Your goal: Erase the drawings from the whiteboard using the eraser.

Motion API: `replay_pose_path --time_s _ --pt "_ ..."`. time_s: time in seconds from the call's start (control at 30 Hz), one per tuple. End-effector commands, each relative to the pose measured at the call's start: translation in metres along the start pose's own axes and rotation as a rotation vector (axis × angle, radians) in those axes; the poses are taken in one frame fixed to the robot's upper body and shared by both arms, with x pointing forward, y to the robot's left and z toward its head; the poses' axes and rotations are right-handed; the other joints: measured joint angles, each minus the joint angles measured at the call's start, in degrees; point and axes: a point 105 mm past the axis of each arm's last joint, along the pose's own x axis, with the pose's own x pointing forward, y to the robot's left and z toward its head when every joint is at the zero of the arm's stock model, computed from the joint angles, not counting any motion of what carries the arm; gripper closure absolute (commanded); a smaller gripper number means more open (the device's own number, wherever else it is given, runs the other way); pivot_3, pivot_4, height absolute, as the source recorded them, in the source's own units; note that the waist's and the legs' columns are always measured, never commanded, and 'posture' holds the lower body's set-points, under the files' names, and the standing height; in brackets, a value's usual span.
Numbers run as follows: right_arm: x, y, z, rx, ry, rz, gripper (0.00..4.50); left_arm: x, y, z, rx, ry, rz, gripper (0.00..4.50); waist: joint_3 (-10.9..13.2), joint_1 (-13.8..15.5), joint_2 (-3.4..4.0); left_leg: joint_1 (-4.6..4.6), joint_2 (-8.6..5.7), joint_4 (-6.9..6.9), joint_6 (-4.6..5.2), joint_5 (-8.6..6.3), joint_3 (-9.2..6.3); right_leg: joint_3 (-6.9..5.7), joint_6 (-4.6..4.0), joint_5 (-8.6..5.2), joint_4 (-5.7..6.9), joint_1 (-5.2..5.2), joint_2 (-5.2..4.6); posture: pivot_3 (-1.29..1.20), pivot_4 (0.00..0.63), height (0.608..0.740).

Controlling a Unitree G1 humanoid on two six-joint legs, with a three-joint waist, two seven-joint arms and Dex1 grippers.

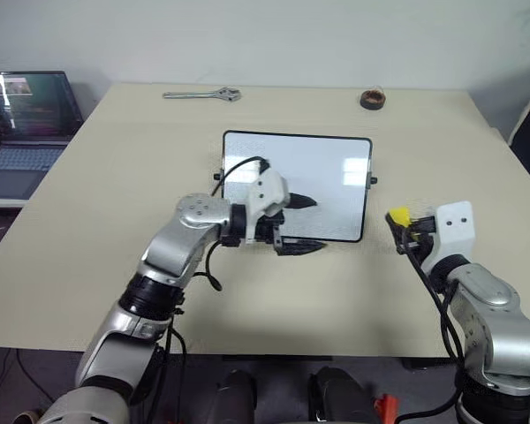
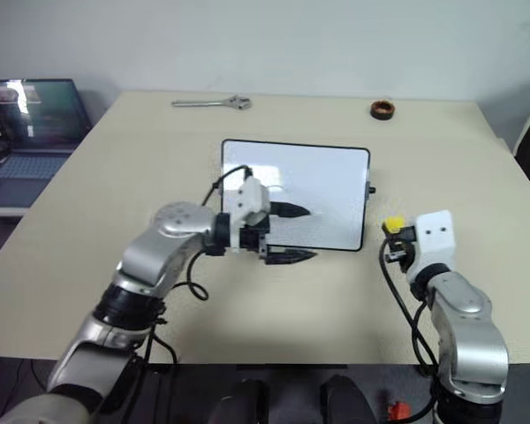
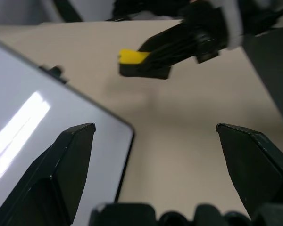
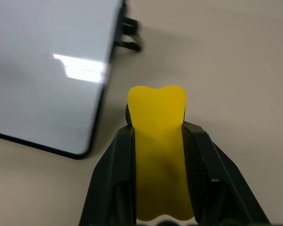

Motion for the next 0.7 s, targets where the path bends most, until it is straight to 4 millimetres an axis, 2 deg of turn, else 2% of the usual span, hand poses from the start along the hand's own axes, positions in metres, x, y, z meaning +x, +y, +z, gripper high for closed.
replay_pose_path --time_s 0.03,0.13,0.23,0.47,0.53,0.6,0.7 --pt "0.001 -0.01 -0.004 0.044 0.013 -0.069 3.5 0.011 0.0 0.011 0.063 -0.021 -0.07 0.0 0.0 -0.2 0.0 0.0 0.01 0.0 0.0 0.0 0.0 0.03 0.0 0.0 0.0 0.0 0.02 0.0 0.15 0.74" --pt "0.01 -0.015 -0.017 0.104 0.053 -0.113 3.5 0.022 -0.001 0.01 0.086 -0.009 -0.117 0.0 0.0 -0.2 0.0 0.0 -0.01 0.01 0.0 0.0 0.01 0.03 0.0 0.0 0.0 0.0 0.02 0.0 0.15 0.74" --pt "0.017 -0.012 -0.021 0.123 0.061 -0.108 3.5 0.029 0.0 0.008 0.097 -0.002 -0.14 0.0 0.0 -0.2 0.0 -0.01 -0.04 0.02 0.0 0.0 0.04 0.03 0.0 0.0 -0.01 0.0 0.0 0.0 0.15 0.74" --pt "0.035 -0.02 -0.03 0.159 0.074 -0.154 3.5 0.033 -0.006 0.004 0.121 0.008 -0.178 0.0 0.0 -0.3 0.01 -0.01 -0.02 0.01 0.01 0.0 0.04 0.05 0.0 0.0 0.0 0.0 0.01 0.0 0.15 0.74" --pt "0.038 -0.02 -0.031 0.173 0.07 -0.153 2.79 0.031 -0.007 0.003 0.12 0.012 -0.175 0.0 0.0 -0.3 0.01 -0.01 -0.02 0.01 0.01 0.0 0.04 0.07 0.0 0.0 0.0 0.0 0.01 0.0 0.15 0.74" --pt "0.039 -0.019 -0.03 0.198 0.064 -0.148 2.25 0.027 -0.007 0.001 0.109 0.016 -0.159 0.0 0.0 -0.4 0.02 -0.01 -0.01 0.02 0.01 0.0 0.04 0.08 0.0 0.0 0.02 0.0 0.01 0.0 0.15 0.74" --pt "0.04 -0.017 -0.028 0.206 0.049 -0.144 1.15 0.02 -0.006 -0.003 0.088 0.024 -0.13 0.0 0.0 -0.4 0.03 -0.01 0.0 0.01 0.01 0.0 0.03 0.1 0.0 0.0 0.02 0.0 0.01 0.0 0.15 0.74"
